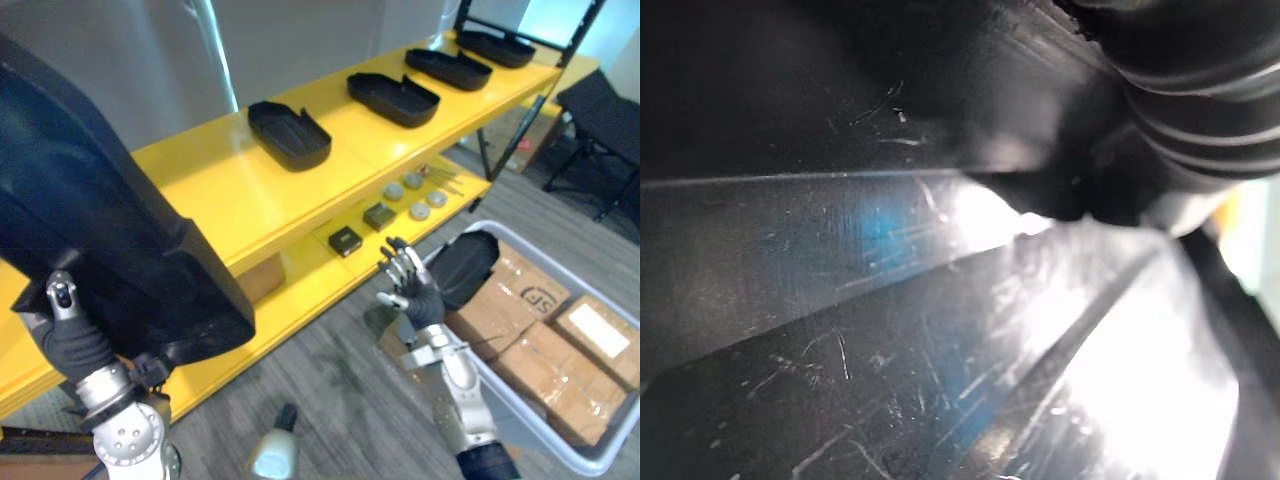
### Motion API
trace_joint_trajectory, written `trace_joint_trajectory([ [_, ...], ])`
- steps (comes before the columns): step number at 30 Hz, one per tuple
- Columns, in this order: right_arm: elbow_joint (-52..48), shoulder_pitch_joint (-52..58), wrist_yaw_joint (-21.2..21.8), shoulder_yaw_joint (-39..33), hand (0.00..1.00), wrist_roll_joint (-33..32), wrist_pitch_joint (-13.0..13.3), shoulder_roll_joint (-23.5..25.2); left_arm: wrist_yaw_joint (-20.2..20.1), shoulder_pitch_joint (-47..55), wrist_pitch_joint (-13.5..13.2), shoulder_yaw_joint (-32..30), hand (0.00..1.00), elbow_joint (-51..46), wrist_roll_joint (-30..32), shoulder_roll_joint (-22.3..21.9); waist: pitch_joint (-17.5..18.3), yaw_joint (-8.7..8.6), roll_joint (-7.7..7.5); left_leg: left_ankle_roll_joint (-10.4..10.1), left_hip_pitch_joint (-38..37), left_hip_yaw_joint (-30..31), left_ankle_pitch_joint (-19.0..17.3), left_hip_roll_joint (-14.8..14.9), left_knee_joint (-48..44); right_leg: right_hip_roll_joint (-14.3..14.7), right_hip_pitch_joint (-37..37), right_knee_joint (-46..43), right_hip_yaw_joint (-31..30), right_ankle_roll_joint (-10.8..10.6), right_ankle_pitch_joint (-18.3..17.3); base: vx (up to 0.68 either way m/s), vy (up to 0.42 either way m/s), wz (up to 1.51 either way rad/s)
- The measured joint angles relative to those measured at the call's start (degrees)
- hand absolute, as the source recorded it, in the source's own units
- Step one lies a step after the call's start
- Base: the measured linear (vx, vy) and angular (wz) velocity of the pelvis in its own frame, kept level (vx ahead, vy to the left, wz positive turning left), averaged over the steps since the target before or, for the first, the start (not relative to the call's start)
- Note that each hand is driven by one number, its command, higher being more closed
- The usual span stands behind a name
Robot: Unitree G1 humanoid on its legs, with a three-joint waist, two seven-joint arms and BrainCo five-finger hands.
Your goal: Walk over and take plastic housings, then place them on the shelf
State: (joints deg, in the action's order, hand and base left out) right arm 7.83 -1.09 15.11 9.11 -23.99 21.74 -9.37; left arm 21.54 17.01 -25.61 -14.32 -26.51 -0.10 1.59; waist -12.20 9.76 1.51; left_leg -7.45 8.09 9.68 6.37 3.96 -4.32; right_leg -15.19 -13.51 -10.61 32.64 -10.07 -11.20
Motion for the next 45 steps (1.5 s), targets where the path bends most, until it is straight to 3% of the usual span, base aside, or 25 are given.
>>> trace_joint_trajectory([
  [2,-0.01,0.90,1.06,0.00,0.00,-0.18,-0.01,0.07,-0.88,2.07,-0.02,0.01,1.00,0.01,0.04,0.03,-0.11,-0.88,0.17,0.13,-0.07,-0.37,0.24,0.85,-0.05,0.52,0.03,-0.93,0.18,-0.04,-0.89,-0.12,-0.016,0.05],
  [6,-0.03,1.02,1.46,-0.02,0.00,-2.32,0.49,1.40,-0.66,2.49,-0.34,-0.30,1.00,0.02,0.27,0.20,-0.90,-0.86,-1.10,1.11,2.47,-1.47,-0.96,0.45,-3.29,-0.49,1.55,-2.72,0.19,-0.19,-1.35,-0.04,0.042,0.05],
  [11,-0.13,0.62,0.61,-0.18,0.00,-2.48,0.59,3.94,-0.07,2.34,-0.61,-1.60,1.00,-0.37,0.49,0.15,-2.89,0.99,-2.15,2.95,10.30,-4.54,-13.28,-1.19,-24.10,-3.29,0.12,-7.11,0.39,-2.89,-4.65,0.05,0.137,0.10],
  [12,-0.14,0.60,-0.71,-0.42,0.00,-2.10,0.59,4.97,-0.58,2.36,-0.62,-2.90,1.00,-0.75,0.53,0.20,-2.46,1.71,-3.66,3.77,11.10,-6.98,-15.58,-1.52,-26.87,-4.40,-0.86,-6.26,0.32,-2.73,-5.07,0.18,0.228,0.23],
  [13,-0.43,0.87,-1.88,-1.10,0.00,-2.09,0.59,5.67,-1.02,2.39,-0.60,-3.70,1.00,-1.21,0.56,0.31,-1.71,1.95,-4.94,6.56,11.59,-9.72,-17.35,-1.65,-29.70,-4.97,-1.91,-4.60,0.16,-1.82,-5.58,0.20,0.172,0.27],
  [14,-0.96,1.27,-2.51,-1.76,0.00,-2.13,0.61,5.87,-1.49,2.67,-0.62,-3.96,1.00,-1.78,0.57,0.28,-1.23,1.94,-5.15,8.04,11.84,-11.74,-19.08,-1.71,-31.62,-4.54,-2.83,-4.72,0.07,-0.19,-5.41,0.35,0.209,0.65],
  [15,-2.57,2.06,-2.73,-3.91,0.00,-2.27,0.91,5.64,-2.50,2.29,-0.78,-4.17,1.00,-1.94,0.46,0.09,-0.74,1.67,-4.69,6.60,11.65,-10.85,-22.05,-2.89,-32.29,-7.39,0.42,-15.64,-2.89,4.63,-2.58,0.33,0.198,0.71],
  [16,-2.66,2.22,-2.73,-4.35,0.00,-2.26,0.92,5.68,-2.75,2.29,-0.62,-4.35,1.00,-2.01,0.47,0.33,-0.39,1.36,-5.12,6.97,11.24,-10.38,-22.14,-3.75,-31.40,-8.69,2.94,-19.87,-5.07,5.99,0.23,0.35,0.228,0.73],
  [17,-2.67,1.82,-2.59,-4.54,0.00,-2.21,0.91,5.71,-3.13,2.28,-0.15,-5.23,1.00,-2.08,0.63,1.06,-0.06,1.05,-5.65,8.03,9.16,-10.14,-22.00,-4.60,-28.59,-9.89,6.82,-26.51,-9.28,7.02,6.55,0.41,0.170,0.33],
  [18,-2.65,0.64,-2.43,-4.57,0.00,-2.20,0.87,5.79,-2.42,1.99,1.04,-5.79,1.00,-2.05,1.30,2.37,-0.33,0.59,-5.22,9.07,6.30,-9.65,-21.81,-4.71,-25.83,-9.56,10.41,-33.93,-12.33,6.33,5.28,0.34,0.111,0.18],
  [20,-2.80,-0.77,-2.21,-5.57,0.00,-2.20,0.85,5.52,-1.49,0.95,2.98,-5.83,1.00,-1.76,2.38,3.86,-0.53,-0.16,-4.36,8.93,0.50,-8.79,-21.20,-4.49,-21.31,-7.83,13.91,-39.67,-12.17,6.82,0.46,0.43,0.064,0.08],
  [21,-2.94,-0.97,-2.03,-6.23,0.00,-2.23,0.85,5.49,-1.56,0.49,3.32,-5.71,1.00,-1.61,2.33,4.38,-0.40,-0.42,-4.17,8.86,-1.40,-8.67,-21.06,-4.33,-19.79,-6.90,14.79,-39.28,-11.81,7.08,-0.72,0.49,0.029,0.16],
  [23,-5.34,-1.70,-1.01,-9.04,0.00,-2.24,0.79,3.62,-1.42,-3.10,4.17,-5.36,1.00,0.22,2.21,6.15,0.16,-1.50,-2.29,8.46,-6.49,-6.72,-20.98,-3.07,-15.62,-1.31,18.85,-29.21,-12.38,8.63,-3.55,0.38,-0.041,0.33],
  [25,-7.57,-2.19,-0.67,-11.52,0.00,-2.33,0.72,1.07,-0.52,-7.49,5.18,-5.03,1.00,3.85,2.19,7.28,0.85,-3.14,-0.91,7.55,-7.66,-3.49,-20.92,-2.17,-13.85,3.13,22.36,-18.27,-17.04,7.25,-2.73,0.33,-0.132,0.86],
  [26,-8.01,-3.13,-0.27,-12.88,0.00,-2.35,0.61,-0.28,0.63,-9.78,6.32,-4.71,1.00,6.50,2.08,7.56,0.87,-4.27,-0.78,6.73,-8.80,-1.73,-21.36,-2.04,-13.22,4.51,24.51,-13.31,-21.99,5.45,-1.13,0.31,-0.190,0.97],
  [28,-9.37,-3.42,-0.08,-14.22,0.00,-2.54,0.25,-0.73,1.39,-11.13,8.19,-3.66,1.00,9.24,0.44,7.34,1.15,-4.82,-1.29,4.32,-10.41,0.94,-22.78,-2.08,-13.22,5.46,25.47,-6.79,-26.80,3.38,2.29,0.32,-0.345,0.96],
  [30,-11.16,-3.25,0.06,-14.10,0.00,-2.74,0.15,-0.73,1.87,-9.89,9.50,-2.64,1.00,9.63,0.15,7.12,2.84,-5.59,-4.11,1.45,-10.93,3.41,-24.58,-3.06,-13.29,4.67,25.25,-3.92,-29.40,3.31,12.29,0.29,-0.480,1.18],
  [31,-11.98,-3.68,0.26,-14.52,0.00,-2.90,-0.27,-2.71,1.75,-8.45,9.87,-1.52,1.00,10.00,0.21,3.75,3.38,-5.53,-1.07,0.36,-10.62,4.83,-25.21,-0.12,-13.31,6.30,24.34,-5.49,-26.20,2.82,10.98,0.32,-0.524,1.12],
  [32,-12.24,-3.94,0.20,-14.70,0.00,-3.05,-0.67,-4.24,1.06,-6.71,10.52,-0.99,1.00,9.63,0.05,1.65,4.31,-5.13,0.55,-1.07,-10.12,3.99,-23.93,2.49,-12.27,7.96,22.58,-3.47,-23.42,4.02,10.37,0.24,-0.383,1.01],
  [34,-12.28,-4.10,-0.14,-15.21,0.00,-2.85,-1.20,-5.23,-0.48,-5.62,11.02,-1.13,1.00,9.53,-0.20,0.62,4.56,-4.81,1.05,-2.19,-10.53,1.20,-20.59,4.21,-10.16,8.39,20.08,-1.82,-19.94,5.23,9.79,0.19,-0.285,0.97],
  [35,-12.55,-4.00,-0.46,-16.51,0.00,-2.14,-1.88,-5.82,-1.99,-5.59,11.18,-1.09,1.00,9.31,-0.57,-0.45,4.59,-5.18,1.07,-1.85,-11.19,-4.61,-17.77,5.30,-8.66,8.14,16.53,0.20,-16.34,5.65,9.56,0.18,-0.263,1.18],
  [37,-15.39,-3.36,-2.83,-19.24,0.00,-0.41,-1.85,-6.10,-3.87,-5.70,11.19,-0.80,1.00,7.59,-0.52,-0.60,4.68,-6.15,1.17,-0.65,-11.32,-13.03,-16.16,6.35,-7.54,7.93,13.05,2.63,-11.71,5.79,9.47,0.14,-0.197,1.21],
  [39,-19.09,-2.88,-5.67,-22.75,0.00,0.18,-1.19,-6.43,-5.95,-6.06,11.28,-0.66,1.00,5.51,-1.03,-0.27,4.74,-6.49,1.21,-0.21,-12.54,-17.62,-14.71,6.23,-4.48,7.60,10.83,3.93,-8.77,5.78,9.47,0.09,-0.083,0.93],
  [41,-21.90,-2.88,-7.74,-24.75,0.00,0.48,0.22,-6.49,-6.58,-6.73,11.91,-0.85,1.00,5.02,-1.19,0.78,4.73,-6.43,1.20,-0.34,-13.56,-17.32,-14.50,5.53,-3.10,7.27,9.51,5.01,-8.72,5.64,9.55,0.06,0.027,0.36],
  [45,-28.23,-2.39,-10.74,-28.05,0.00,2.49,2.30,-6.46,-7.08,-9.76,16.26,-1.39,1.00,5.04,-1.19,5.00,4.96,-7.72,0.79,-0.05,-15.04,-18.34,-14.31,4.25,-1.68,6.52,7.56,7.77,-8.95,4.14,10.49,0.00,0.051,0.01],
])
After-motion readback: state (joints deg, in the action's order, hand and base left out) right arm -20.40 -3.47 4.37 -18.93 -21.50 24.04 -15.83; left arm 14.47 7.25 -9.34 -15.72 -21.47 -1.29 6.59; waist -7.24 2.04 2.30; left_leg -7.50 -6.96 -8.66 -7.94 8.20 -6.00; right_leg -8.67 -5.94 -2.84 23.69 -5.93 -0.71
